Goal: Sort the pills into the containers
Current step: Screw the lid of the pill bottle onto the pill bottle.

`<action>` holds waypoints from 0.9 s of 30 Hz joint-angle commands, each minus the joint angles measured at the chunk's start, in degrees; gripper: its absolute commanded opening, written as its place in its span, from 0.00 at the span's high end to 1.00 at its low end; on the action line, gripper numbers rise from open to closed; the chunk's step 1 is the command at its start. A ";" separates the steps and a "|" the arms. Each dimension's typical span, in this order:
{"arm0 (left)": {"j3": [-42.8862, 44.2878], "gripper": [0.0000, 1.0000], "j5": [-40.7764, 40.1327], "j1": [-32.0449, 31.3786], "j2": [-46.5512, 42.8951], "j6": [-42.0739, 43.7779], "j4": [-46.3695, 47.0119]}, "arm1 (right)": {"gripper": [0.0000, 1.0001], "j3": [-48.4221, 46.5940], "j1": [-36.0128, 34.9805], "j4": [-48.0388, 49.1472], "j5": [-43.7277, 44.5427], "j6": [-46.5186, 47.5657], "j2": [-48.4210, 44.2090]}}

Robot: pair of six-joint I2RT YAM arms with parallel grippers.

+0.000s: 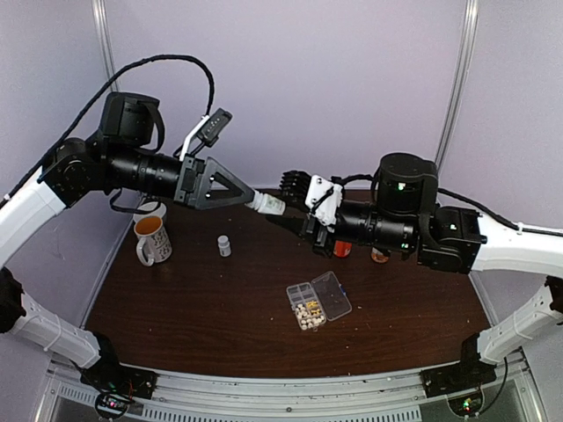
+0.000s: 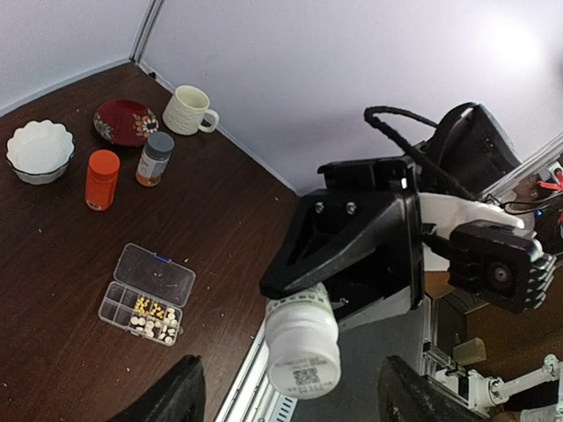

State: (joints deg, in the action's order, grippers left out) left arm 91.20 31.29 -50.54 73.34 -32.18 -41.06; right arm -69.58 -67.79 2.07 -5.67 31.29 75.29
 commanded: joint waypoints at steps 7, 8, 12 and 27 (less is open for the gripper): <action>1.87 0.37 2.80 0.71 2.26 -0.94 -0.29 | 1.00 -3.21 -0.72 -0.99 3.85 1.38 1.47; 1.95 0.36 2.83 0.71 2.29 -0.95 -0.26 | 1.00 -3.26 -0.75 -1.21 3.99 1.40 1.57; 2.14 0.36 2.74 0.79 2.18 -0.94 -0.29 | 1.00 -3.60 -0.77 -1.70 4.18 1.58 2.17; 2.23 0.45 2.60 1.48 1.75 -0.41 -1.04 | 1.00 -4.19 -0.84 -2.91 4.69 1.39 2.91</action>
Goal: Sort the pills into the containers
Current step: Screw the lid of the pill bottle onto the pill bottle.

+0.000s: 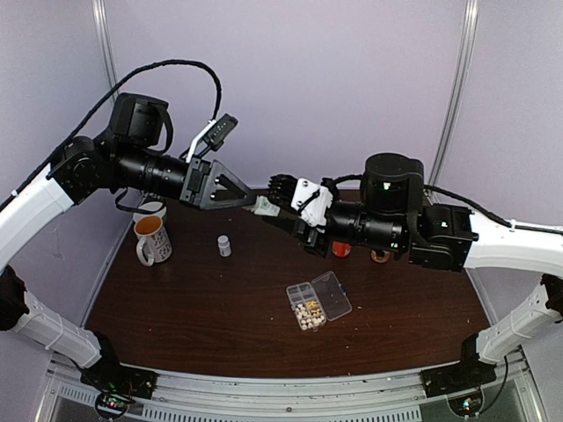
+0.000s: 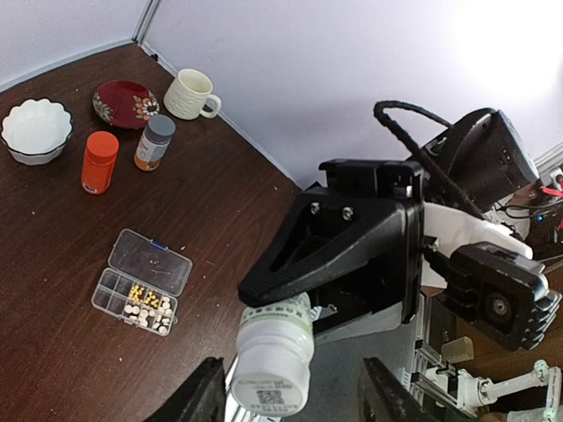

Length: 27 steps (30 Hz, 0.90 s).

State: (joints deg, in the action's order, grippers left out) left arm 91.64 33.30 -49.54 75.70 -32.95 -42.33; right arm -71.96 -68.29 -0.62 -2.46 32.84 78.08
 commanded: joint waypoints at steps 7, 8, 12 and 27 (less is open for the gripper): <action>1.37 0.53 0.71 0.67 -1.09 0.34 0.21 | 1.00 -2.08 -0.27 -0.58 1.76 -0.23 0.38; 1.31 0.55 0.70 0.67 -1.11 0.33 0.22 | 1.00 -2.12 -0.32 -0.67 1.76 -0.23 0.49; 1.28 0.68 1.02 0.67 -1.06 0.44 0.22 | 1.00 -2.34 -0.29 -0.87 1.85 -0.23 0.71; 1.27 0.89 2.72 0.67 0.12 3.05 -0.27 | 1.00 -3.83 -0.31 -1.57 -2.64 -4.78 0.22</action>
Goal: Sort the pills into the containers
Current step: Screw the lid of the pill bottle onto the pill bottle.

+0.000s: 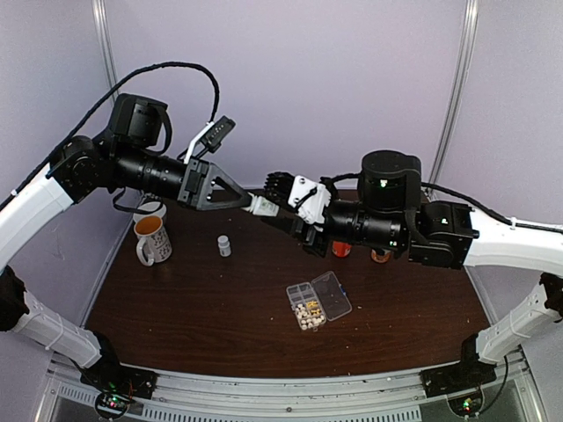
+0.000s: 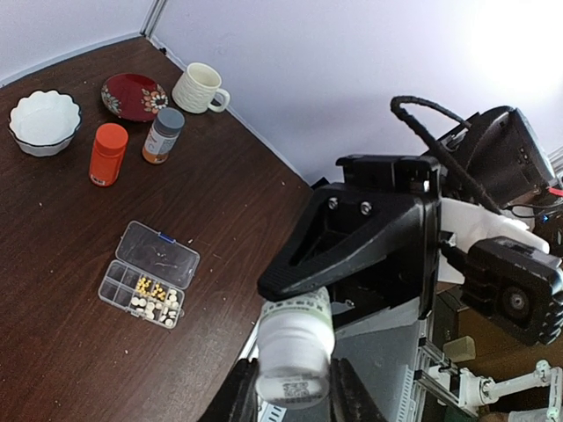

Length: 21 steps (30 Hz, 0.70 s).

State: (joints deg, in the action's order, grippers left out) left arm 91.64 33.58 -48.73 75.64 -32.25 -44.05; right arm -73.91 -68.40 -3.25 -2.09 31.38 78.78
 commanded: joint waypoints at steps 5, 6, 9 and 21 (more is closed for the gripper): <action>1.13 0.98 4.62 -0.14 0.20 9.75 1.90 | 1.00 -2.79 1.06 1.40 -11.61 -9.20 -1.31; 0.95 0.98 5.44 -0.16 0.02 12.08 2.28 | 1.00 -3.08 1.48 1.44 -13.51 -10.51 -1.35; 0.13 0.98 8.78 -0.36 -0.63 19.93 3.06 | 1.00 -3.92 2.59 1.46 -20.11 -14.38 -1.31; -3.87 0.94 2.40 -3.43 -1.51 49.63 2.63 | 1.00 -8.11 7.92 -2.28 -39.76 -27.05 2.05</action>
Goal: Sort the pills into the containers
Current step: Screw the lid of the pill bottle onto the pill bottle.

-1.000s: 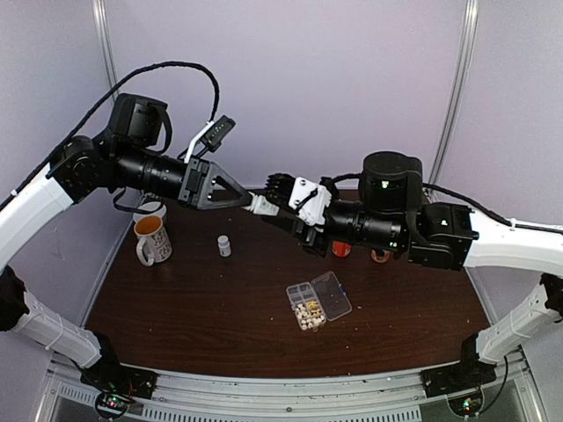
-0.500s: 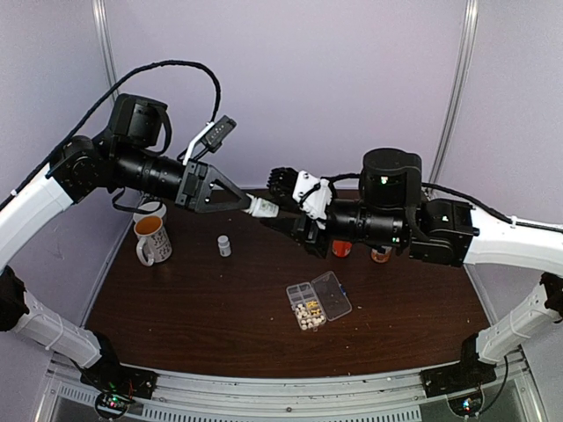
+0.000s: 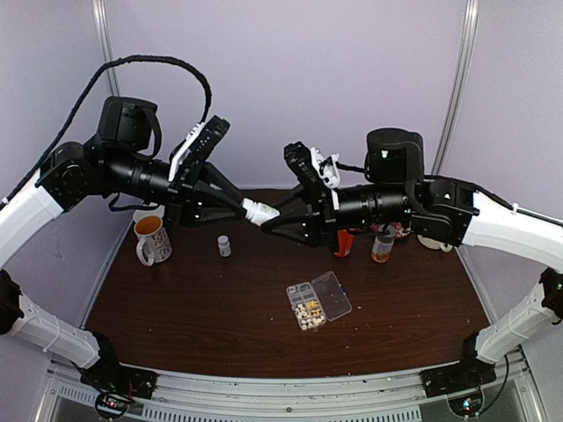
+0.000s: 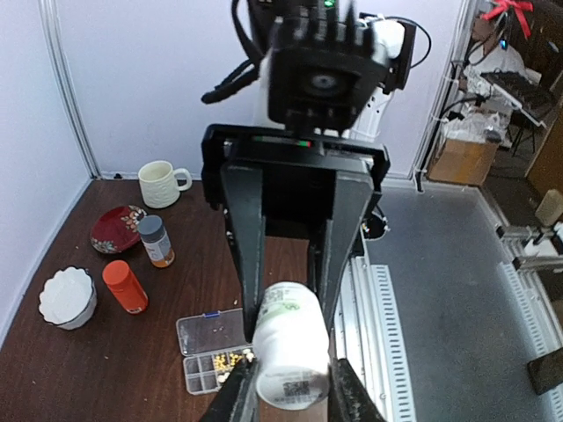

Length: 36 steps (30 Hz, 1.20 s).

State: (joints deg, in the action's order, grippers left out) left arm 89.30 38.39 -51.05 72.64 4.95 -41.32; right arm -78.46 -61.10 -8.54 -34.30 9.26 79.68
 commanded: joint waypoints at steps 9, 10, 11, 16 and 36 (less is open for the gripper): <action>3.16 1.00 -3.59 -2.64 5.66 26.69 -5.79 | 1.00 -3.81 0.80 1.53 -6.63 -8.43 1.95; 2.48 1.00 -3.75 -3.01 5.40 30.43 -6.30 | 1.00 -3.81 0.88 2.23 -7.66 -9.14 1.97; 1.86 1.00 -4.29 -3.34 5.01 33.18 -6.38 | 1.00 -3.81 0.89 2.89 -8.72 -10.96 2.05; 0.64 1.00 -5.84 -4.13 4.54 47.23 -6.32 | 1.00 -2.81 1.02 7.75 -13.28 -17.68 1.74; -21.40 1.00 -25.89 -9.20 -5.43 104.97 15.79 | 1.00 3.07 4.10 16.51 -14.97 -31.62 1.09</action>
State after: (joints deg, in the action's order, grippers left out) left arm 72.51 16.49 -59.09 66.17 98.24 -29.78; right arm -72.77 -56.84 -5.30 -47.77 -21.28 82.41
